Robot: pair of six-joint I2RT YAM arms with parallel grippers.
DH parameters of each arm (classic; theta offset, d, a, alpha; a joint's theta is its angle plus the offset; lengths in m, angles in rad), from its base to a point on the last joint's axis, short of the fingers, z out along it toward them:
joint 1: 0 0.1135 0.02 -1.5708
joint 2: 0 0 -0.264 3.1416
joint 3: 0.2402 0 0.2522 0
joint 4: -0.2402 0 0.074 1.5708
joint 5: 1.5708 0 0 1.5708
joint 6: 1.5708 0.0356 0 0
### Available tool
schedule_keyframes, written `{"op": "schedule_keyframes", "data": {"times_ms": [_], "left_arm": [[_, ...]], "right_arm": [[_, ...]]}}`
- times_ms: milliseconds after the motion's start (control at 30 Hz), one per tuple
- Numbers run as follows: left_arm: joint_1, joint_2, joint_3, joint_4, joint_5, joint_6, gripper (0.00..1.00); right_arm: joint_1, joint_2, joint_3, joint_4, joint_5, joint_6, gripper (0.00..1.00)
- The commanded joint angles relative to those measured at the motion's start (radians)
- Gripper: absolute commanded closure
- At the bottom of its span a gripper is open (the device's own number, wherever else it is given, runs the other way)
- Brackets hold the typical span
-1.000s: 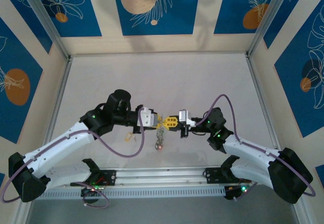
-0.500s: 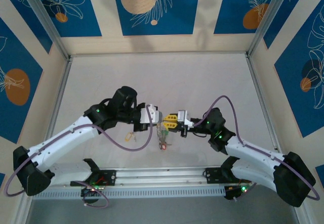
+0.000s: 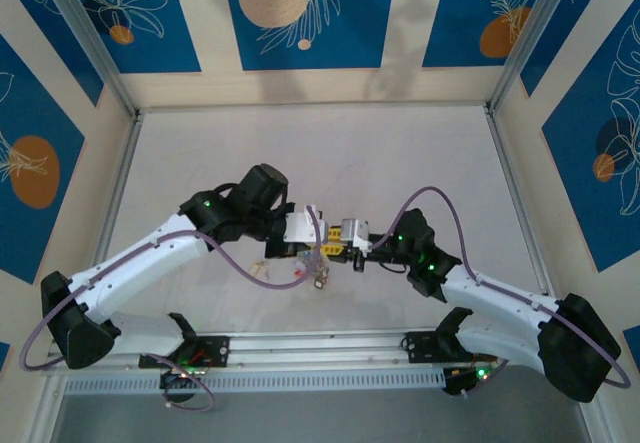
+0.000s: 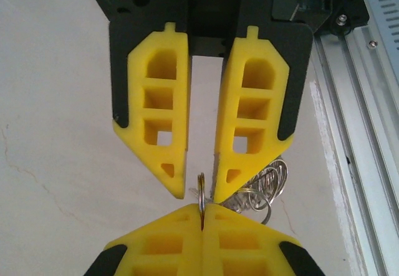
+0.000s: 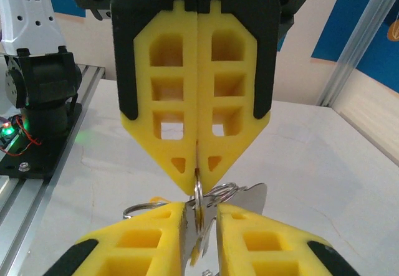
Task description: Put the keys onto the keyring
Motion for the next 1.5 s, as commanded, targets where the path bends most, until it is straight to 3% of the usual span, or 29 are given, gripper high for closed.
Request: {"op": "schedule_keyframes", "data": {"times_ms": [0,67,200,233,300,333,400,433,633,933,1233,1467], "left_arm": [[-0.011,-0.007,0.041,-0.014,0.042,0.011,1.00],[-0.012,-0.009,0.041,-0.012,0.048,0.010,1.00],[-0.010,-0.037,0.017,0.028,0.056,-0.010,0.98],[-0.009,-0.055,-0.003,0.050,0.059,-0.012,0.83],[-0.006,-0.096,-0.049,0.090,0.060,-0.009,0.76],[-0.004,-0.117,-0.077,0.113,0.058,-0.007,0.76],[0.005,-0.150,-0.119,0.147,0.059,-0.007,0.89],[0.009,-0.157,-0.131,0.154,0.059,-0.011,0.90],[0.025,-0.131,-0.137,0.162,0.103,-0.046,0.77],[0.035,-0.095,-0.139,0.241,0.116,-0.106,0.74],[0.038,-0.080,-0.165,0.239,0.197,-0.049,0.74],[0.063,-0.081,-0.182,0.266,0.233,-0.048,0.92]], "right_arm": [[0.012,0.012,0.039,-0.004,-0.005,-0.017,0.86],[0.013,0.013,0.040,-0.003,-0.018,-0.016,0.98],[0.011,0.007,0.039,-0.003,-0.034,-0.008,1.00],[0.011,0.003,0.035,0.004,-0.034,-0.001,1.00],[0.004,-0.006,0.021,0.039,-0.035,0.025,1.00],[-0.002,-0.012,0.010,0.064,-0.036,0.047,1.00],[-0.015,-0.022,-0.006,0.110,-0.044,0.087,1.00],[-0.024,-0.026,-0.012,0.128,-0.051,0.107,1.00],[-0.054,-0.044,-0.032,0.160,-0.083,0.157,1.00],[-0.076,-0.028,-0.045,0.181,-0.165,0.175,1.00],[-0.086,-0.018,-0.044,0.238,-0.174,0.208,1.00],[-0.088,-0.013,-0.044,0.245,-0.193,0.204,1.00]]}}
